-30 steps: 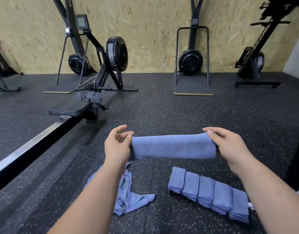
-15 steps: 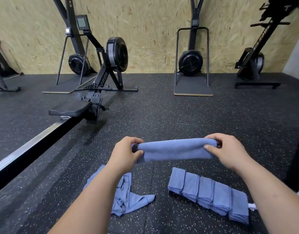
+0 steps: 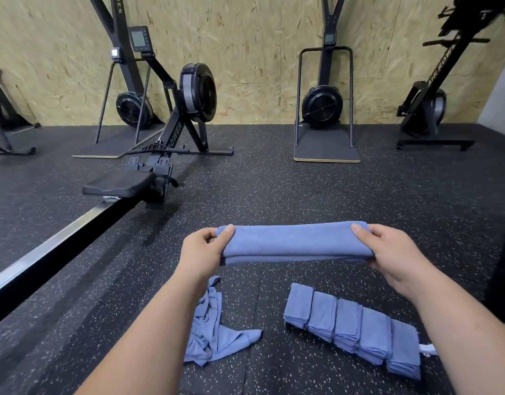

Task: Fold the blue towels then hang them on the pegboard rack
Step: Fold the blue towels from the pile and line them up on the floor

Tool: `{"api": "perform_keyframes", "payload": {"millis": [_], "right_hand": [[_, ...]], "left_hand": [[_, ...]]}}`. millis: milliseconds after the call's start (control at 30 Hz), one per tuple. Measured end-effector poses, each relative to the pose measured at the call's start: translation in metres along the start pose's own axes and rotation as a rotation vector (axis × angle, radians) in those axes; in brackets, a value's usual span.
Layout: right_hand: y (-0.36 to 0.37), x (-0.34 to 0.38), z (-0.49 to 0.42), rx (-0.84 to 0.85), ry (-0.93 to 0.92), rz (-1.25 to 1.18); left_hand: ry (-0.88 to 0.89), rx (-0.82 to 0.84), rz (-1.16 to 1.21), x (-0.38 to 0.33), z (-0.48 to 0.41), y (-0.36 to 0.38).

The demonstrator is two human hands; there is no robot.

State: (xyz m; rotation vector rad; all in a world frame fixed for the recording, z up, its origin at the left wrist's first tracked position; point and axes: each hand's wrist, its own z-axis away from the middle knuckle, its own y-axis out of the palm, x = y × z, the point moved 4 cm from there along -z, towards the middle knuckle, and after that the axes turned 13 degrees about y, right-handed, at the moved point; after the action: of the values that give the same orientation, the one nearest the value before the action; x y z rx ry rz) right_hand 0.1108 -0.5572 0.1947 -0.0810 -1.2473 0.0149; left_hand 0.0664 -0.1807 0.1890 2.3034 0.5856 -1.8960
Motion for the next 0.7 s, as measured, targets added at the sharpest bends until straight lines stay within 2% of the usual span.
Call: {"api": "perform_keyframes", "payload": {"millis": [133,267,400,533,700], "right_hand": [[-0.001,-0.013,-0.012,-0.141,-0.01,0.12],[0.005,-0.018,-0.012,-0.317,-0.076,0.351],[0.023,-0.009,0.005,-0.44,-0.187,0.584],[0.052,0.001,0.025,-0.436,-0.289,0.542],[0.093,0.002,0.046,-0.287,-0.322,0.423]], "left_hand": [[0.029,-0.07,-0.082,0.002,0.002,0.003],[0.003,-0.047,-0.189,0.006,0.006,0.011],[0.095,-0.023,-0.401,-0.002,0.011,0.026],[0.16,0.001,-0.413,-0.02,0.025,0.056],[0.141,0.028,-0.224,-0.024,0.048,0.1]]}}
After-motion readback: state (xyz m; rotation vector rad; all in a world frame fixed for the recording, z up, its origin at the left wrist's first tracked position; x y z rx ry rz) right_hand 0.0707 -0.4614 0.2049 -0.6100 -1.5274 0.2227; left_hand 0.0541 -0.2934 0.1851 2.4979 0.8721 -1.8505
